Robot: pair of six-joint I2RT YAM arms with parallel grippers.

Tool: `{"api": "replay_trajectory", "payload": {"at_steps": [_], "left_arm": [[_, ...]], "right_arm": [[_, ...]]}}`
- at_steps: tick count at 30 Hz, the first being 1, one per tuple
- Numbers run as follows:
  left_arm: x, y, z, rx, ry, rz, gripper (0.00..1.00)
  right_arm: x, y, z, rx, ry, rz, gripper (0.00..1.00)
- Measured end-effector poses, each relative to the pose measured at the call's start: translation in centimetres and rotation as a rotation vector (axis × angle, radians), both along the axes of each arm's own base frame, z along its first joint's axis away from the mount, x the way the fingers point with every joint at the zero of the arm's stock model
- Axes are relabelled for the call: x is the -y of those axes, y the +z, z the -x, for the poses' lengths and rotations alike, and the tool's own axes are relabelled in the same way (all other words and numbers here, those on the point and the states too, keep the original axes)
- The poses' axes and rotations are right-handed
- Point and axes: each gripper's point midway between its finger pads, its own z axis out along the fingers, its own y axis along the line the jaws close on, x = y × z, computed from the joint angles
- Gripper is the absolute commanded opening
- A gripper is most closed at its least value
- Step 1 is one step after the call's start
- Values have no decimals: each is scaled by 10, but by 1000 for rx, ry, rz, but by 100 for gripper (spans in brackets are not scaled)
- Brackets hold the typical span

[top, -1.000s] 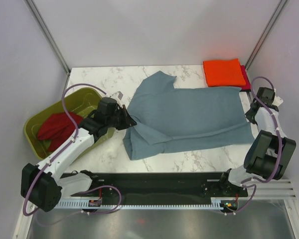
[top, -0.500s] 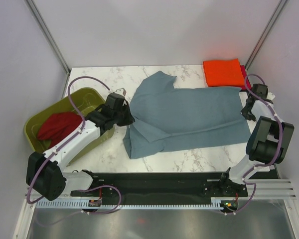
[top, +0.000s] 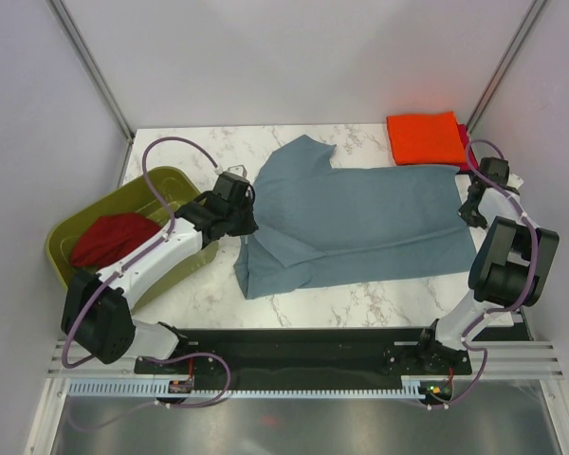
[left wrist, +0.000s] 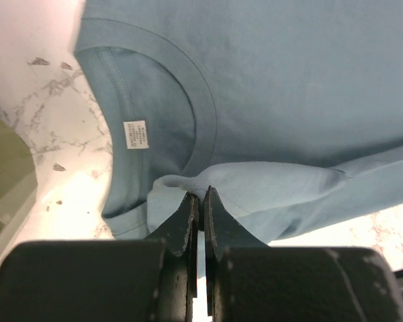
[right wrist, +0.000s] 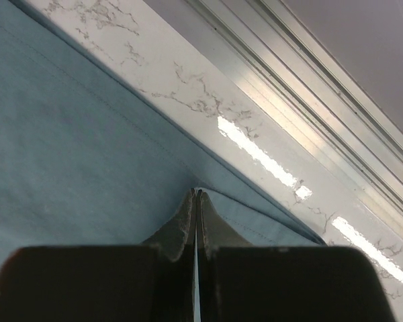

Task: Fold and stack the t-shirts
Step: Fold the tshirt

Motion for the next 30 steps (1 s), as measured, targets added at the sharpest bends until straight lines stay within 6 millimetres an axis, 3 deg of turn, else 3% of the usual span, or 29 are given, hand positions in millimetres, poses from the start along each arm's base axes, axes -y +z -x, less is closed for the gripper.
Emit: {"api": "replay_trajectory", "payload": {"at_steps": [7, 10, 14, 16, 21, 23, 26, 30], "left_arm": [[-4, -3, -11, -1, 17, -57, 5], [-4, -6, -14, -7, 18, -75, 25], [-7, -5, -17, -8, 22, -103, 33], [-8, 2, -19, 3, 22, -113, 33], [-4, 36, -29, 83, -6, -108, 36], [2, 53, -26, 123, -40, -93, 36], [27, 70, -8, 156, -138, -50, 36], [62, 74, 23, 147, -281, 11, 36]], "right_arm": [[4, -5, 1, -21, -14, 12, 4], [4, -6, 1, -21, -18, 11, 10], [4, -3, -1, -17, -28, 5, 23], [4, 2, -2, -11, -33, 0, 29], [-4, 21, -2, 9, -26, -35, 31], [-8, 32, 1, 20, -28, -49, 31], [-16, 44, 9, 37, -33, -66, 30], [-27, 44, 24, 49, -35, -95, 26]]}}
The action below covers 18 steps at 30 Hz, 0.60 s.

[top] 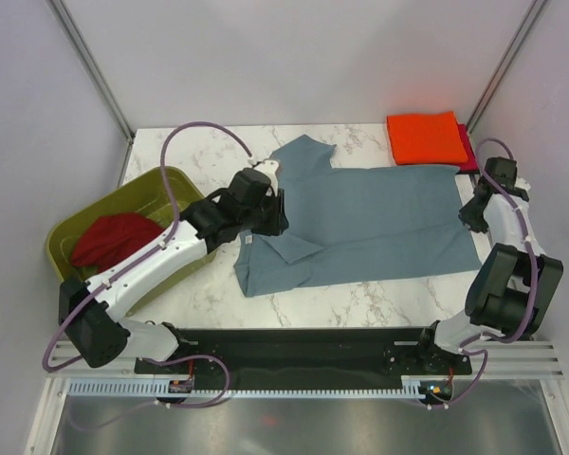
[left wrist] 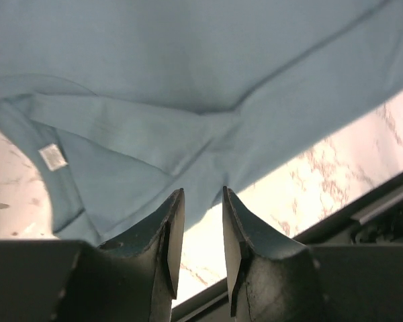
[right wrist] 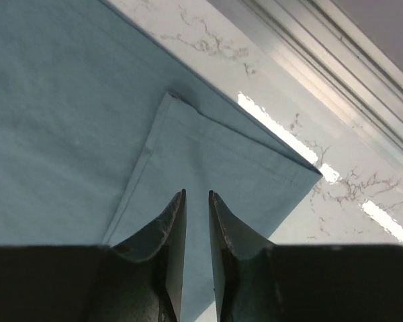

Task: Fold and stack the t-shirts
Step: Fold the tshirt

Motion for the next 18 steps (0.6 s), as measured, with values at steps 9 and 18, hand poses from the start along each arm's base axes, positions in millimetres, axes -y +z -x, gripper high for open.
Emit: {"api": "replay_trajectory", "payload": {"at_steps": [9, 18], "left_arm": [[0, -84, 50, -178, -83, -73, 35], [-17, -143, 63, -275, -19, -147, 35]], "right_arm": [[-13, -44, 37, -110, -21, -41, 15], [3, -77, 71, -222, -127, 17, 15]]}}
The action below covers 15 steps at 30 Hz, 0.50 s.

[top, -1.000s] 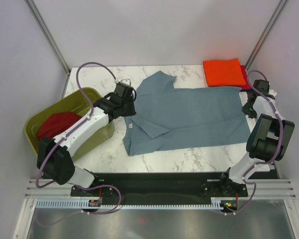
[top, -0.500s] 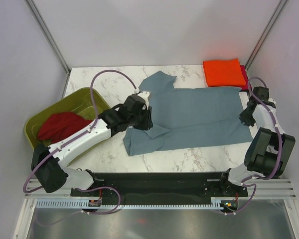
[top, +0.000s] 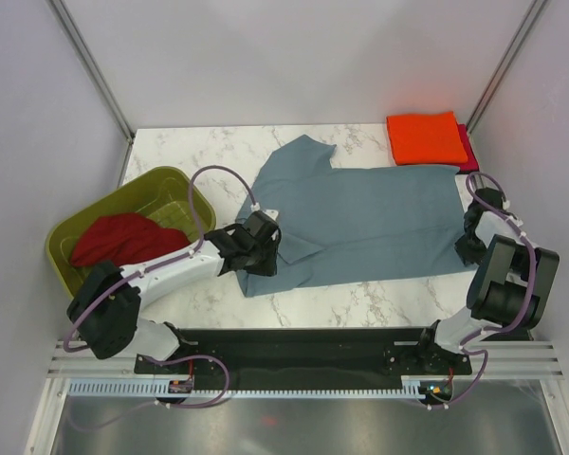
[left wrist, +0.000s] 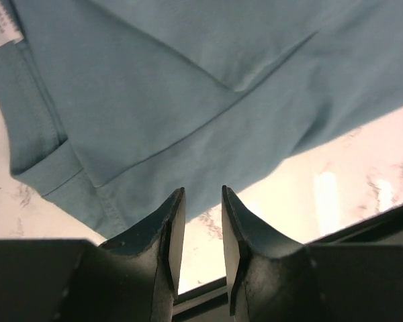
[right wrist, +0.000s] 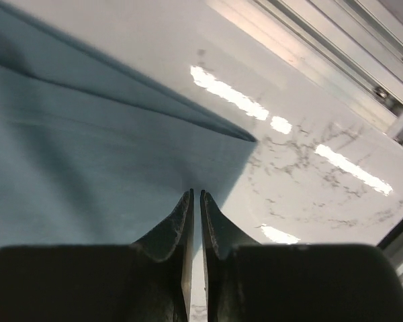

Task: Fold and stack the t-shirts
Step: Fold the tshirt

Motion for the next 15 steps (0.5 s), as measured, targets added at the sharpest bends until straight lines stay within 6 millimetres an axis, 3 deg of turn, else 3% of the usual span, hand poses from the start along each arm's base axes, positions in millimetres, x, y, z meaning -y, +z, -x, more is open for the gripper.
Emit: {"api": "replay_trajectory", "payload": {"at_steps": [5, 9, 15], "left_arm": [[-17, -28, 2, -23, 46, -89, 35], [-29, -48, 4, -42, 73, -157, 35], [-39, -55, 0, -27, 100, -208, 36]], "right_arm": [[12, -15, 30, -57, -86, 30, 15], [18, -12, 40, -43, -129, 66, 15], [22, -9, 50, -37, -163, 87, 16]]}}
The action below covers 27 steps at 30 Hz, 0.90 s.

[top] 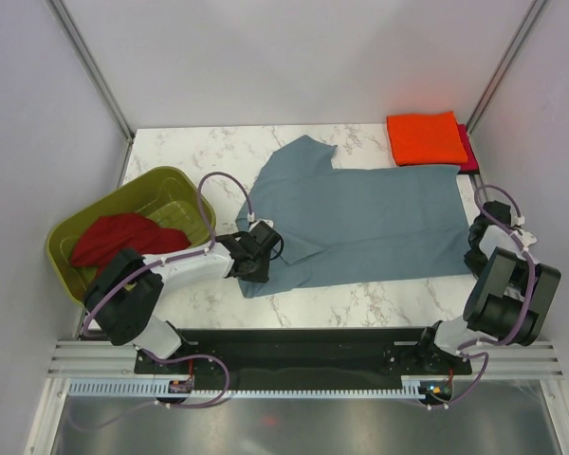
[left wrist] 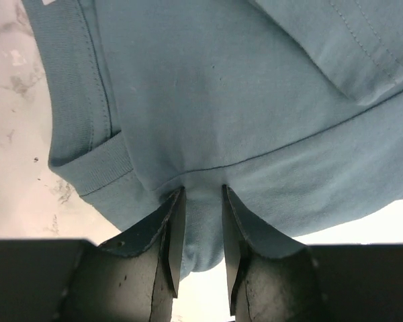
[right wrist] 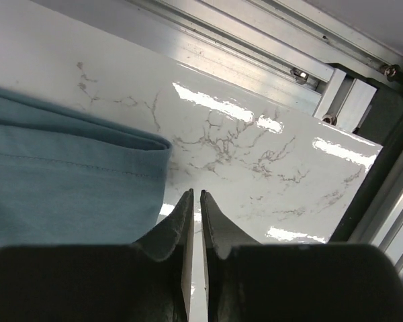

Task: Fold and stack the t-shirts
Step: Fold the tshirt

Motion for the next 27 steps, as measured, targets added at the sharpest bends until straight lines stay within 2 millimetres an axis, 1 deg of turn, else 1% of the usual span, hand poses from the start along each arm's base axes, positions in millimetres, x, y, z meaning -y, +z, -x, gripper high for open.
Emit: {"api": "replay_trajectory", "payload": {"at_steps": [3, 6, 9, 11, 13, 15, 19, 22, 25, 27], "left_arm": [[-3, 1, -2, 10, 9, -17, 37], [-3, 10, -5, 24, 13, -16, 38], [5, 33, -12, 70, 12, 35, 38], [12, 49, -17, 100, 7, 79, 38], [19, 62, -20, 120, 2, 117, 38], [23, 68, -21, 126, -6, 144, 38], [27, 72, -18, 116, -18, 167, 38], [27, 75, -17, 110, -18, 185, 38], [25, 79, -17, 106, -15, 199, 39], [24, 85, -17, 109, -12, 208, 39]], "right_arm": [[0, 14, -3, 46, -4, 15, 20], [1, 37, -14, 125, 4, 30, 22], [3, 58, -31, 211, 16, 37, 22], [4, 62, -38, 238, 20, 33, 22], [4, 60, -43, 238, 21, 21, 23], [5, 54, -48, 228, 21, 8, 24], [6, 35, -50, 183, 14, -18, 24], [7, 26, -49, 170, 9, -16, 23], [11, 18, -40, 145, -13, 5, 23], [14, 9, -28, 115, -40, 6, 23]]}}
